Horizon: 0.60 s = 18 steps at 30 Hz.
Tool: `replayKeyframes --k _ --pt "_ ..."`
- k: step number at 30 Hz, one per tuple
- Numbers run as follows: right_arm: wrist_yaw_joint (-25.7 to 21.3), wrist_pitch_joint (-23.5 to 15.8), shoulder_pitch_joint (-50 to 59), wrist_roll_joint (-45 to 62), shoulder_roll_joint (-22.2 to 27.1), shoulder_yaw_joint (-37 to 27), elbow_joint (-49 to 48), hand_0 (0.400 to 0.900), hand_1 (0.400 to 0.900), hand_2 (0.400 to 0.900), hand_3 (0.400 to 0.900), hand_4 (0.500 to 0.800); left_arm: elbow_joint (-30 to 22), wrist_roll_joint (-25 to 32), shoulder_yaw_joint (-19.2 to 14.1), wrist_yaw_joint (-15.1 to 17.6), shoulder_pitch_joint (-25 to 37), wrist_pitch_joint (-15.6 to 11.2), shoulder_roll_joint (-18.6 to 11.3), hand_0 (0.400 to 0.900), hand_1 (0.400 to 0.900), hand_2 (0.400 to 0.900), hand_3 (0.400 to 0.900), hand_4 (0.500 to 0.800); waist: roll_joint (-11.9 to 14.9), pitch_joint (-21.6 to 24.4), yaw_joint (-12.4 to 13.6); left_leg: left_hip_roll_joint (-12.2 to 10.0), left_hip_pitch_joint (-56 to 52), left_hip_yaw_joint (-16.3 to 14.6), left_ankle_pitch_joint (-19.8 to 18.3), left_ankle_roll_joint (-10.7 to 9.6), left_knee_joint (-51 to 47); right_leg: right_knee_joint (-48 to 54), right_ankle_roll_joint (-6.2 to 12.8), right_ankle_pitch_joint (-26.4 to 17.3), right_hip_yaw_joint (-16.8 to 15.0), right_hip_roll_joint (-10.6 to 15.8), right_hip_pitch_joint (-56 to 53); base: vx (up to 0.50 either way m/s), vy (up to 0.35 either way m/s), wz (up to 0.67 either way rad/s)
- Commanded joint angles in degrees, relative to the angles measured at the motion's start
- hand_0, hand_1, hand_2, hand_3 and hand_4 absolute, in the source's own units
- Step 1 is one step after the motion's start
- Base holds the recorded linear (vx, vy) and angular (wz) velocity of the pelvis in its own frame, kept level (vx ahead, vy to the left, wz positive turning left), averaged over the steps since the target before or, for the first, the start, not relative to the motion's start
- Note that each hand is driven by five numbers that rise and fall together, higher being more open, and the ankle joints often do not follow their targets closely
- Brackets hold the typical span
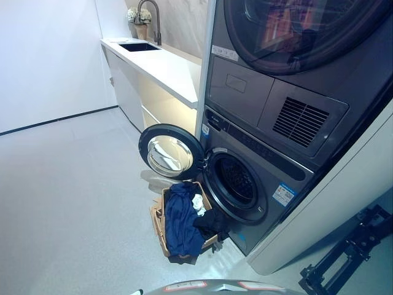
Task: Put the clothes in the basket into the washing machine.
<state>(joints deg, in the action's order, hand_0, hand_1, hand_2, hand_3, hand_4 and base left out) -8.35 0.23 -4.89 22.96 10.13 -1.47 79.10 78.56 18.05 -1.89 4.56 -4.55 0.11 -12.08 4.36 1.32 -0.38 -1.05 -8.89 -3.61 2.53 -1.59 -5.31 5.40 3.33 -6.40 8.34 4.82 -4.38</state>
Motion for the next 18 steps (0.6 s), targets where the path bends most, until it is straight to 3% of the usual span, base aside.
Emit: replayKeyframes --k 1,18 --pt "-0.54 -1.07 5.68 -1.2 2.59 -0.81 1.97 0.9 0.9 0.9 0.9 0.8 3.32 -1.49 1.29 0.13 4.34 -0.08 1.54 0.9 0.9 0.9 0.9 0.8 -3.72 -4.31 -0.44 1.66 -2.4 0.3 -7.51 0.72 0.31 -0.39 2.19 10.35 -1.86 -3.04 -6.53 0.0 0.0 0.0" --pt "-0.66 -1.13 5.66 -0.79 2.49 -0.96 1.92 0.9 0.9 0.9 0.9 0.8 3.49 -0.55 0.87 0.33 4.25 0.05 1.74 0.9 0.9 0.9 0.9 0.8 -3.73 -4.91 -0.35 1.64 -2.67 0.56 -7.56 0.8 0.31 -0.39 2.02 10.47 -1.59 -3.13 -6.75 0.0 0.0 0.0"
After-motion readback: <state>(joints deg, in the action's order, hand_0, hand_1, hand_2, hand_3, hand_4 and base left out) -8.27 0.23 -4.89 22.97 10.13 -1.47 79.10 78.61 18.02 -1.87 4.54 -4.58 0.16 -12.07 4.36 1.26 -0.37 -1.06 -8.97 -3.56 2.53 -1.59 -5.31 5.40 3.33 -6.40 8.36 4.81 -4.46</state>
